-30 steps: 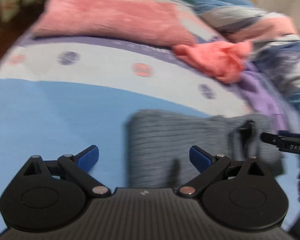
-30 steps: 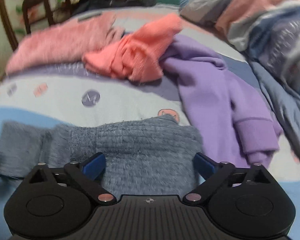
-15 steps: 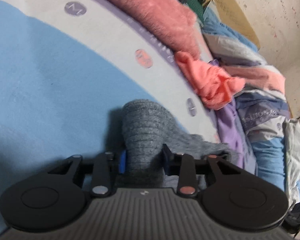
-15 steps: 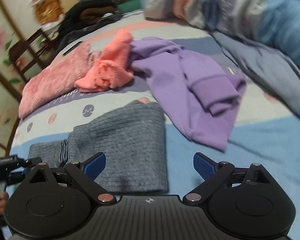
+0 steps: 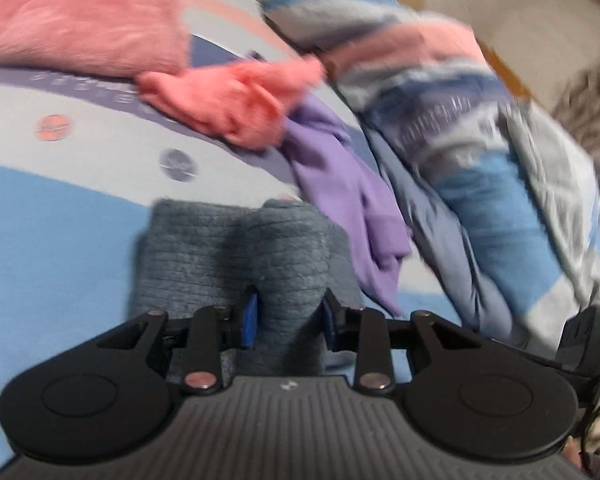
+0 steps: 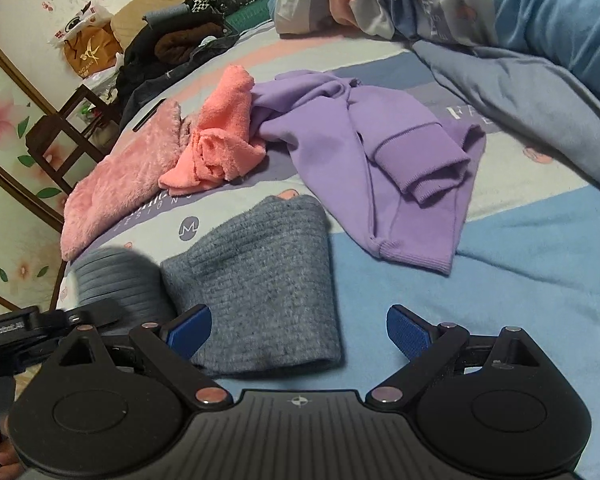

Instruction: Fold clothes

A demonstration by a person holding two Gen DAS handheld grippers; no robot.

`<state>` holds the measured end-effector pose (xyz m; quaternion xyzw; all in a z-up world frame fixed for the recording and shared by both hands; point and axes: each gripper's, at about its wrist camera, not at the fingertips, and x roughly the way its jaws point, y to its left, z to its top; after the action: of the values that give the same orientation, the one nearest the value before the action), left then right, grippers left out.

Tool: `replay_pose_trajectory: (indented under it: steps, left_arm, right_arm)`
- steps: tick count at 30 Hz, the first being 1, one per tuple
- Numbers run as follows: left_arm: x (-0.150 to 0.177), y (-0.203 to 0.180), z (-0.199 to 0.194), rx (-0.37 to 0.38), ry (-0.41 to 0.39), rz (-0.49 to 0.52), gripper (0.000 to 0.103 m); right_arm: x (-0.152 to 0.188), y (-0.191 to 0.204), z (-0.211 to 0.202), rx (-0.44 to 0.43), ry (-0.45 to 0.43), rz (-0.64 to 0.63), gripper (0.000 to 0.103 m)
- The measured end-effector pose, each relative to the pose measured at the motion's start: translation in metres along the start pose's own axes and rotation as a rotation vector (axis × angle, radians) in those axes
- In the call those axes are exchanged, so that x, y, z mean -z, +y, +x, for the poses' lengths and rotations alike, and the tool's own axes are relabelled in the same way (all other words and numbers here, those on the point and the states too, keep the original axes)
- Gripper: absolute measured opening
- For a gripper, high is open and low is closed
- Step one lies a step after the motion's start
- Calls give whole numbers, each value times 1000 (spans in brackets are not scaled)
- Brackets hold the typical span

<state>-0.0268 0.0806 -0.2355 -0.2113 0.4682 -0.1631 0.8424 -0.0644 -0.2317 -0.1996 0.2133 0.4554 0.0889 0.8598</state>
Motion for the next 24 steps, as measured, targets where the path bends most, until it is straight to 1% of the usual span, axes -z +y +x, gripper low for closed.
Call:
replay_pose_trajectory:
  steps: [1, 4, 5, 6, 7, 9, 11, 13, 15, 17, 18, 19, 21, 24]
  left_arm:
    - [1, -13, 8, -7, 12, 18, 34]
    - [0, -36, 33, -4, 31, 17, 34]
    - [-2, -43, 41, 4, 38, 20, 28]
    - [-5, -49, 50, 30, 49, 20, 23]
    - [-9, -60, 61, 47, 73, 28, 23]
    - [-13, -81, 82, -15, 107, 97, 23]
    - [-11, -95, 106, -47, 146, 122, 22]
    - [-7, -102, 105, 8, 140, 94, 22]
    - [-1, -107, 80, 68, 83, 113, 22]
    - [4, -106, 51, 88, 59, 138, 25]
    - [7, -100, 38, 79, 61, 148, 25]
    - [9, -92, 26, 47, 73, 157, 25]
    - [13, -70, 6, -24, 94, 152, 25]
    - [14, -35, -18, -136, 116, 116, 25]
  right_arm:
    - [0, -4, -2, -4, -1, 9, 95]
    - [-2, -20, -9, -6, -11, 35, 95]
    - [-2, -25, -11, -2, -13, 43, 95]
    - [-4, -32, -13, 3, -15, 56, 95]
    - [-6, -40, -14, 8, -17, 68, 95]
    - [-9, -53, -18, 18, -20, 89, 95]
    - [-14, -65, -21, 27, -21, 105, 95]
    - [-19, -77, -24, 37, -21, 120, 95]
    - [-26, -83, -28, 21, -36, 111, 95]
    - [-34, -82, -31, -30, -57, 88, 95]
    - [-38, -81, -30, -70, -65, 80, 95]
    - [-43, -77, -28, -113, -68, 72, 96]
    - [-50, -62, -16, -236, -43, 28, 96]
    - [-54, -25, 16, -395, 48, -76, 94]
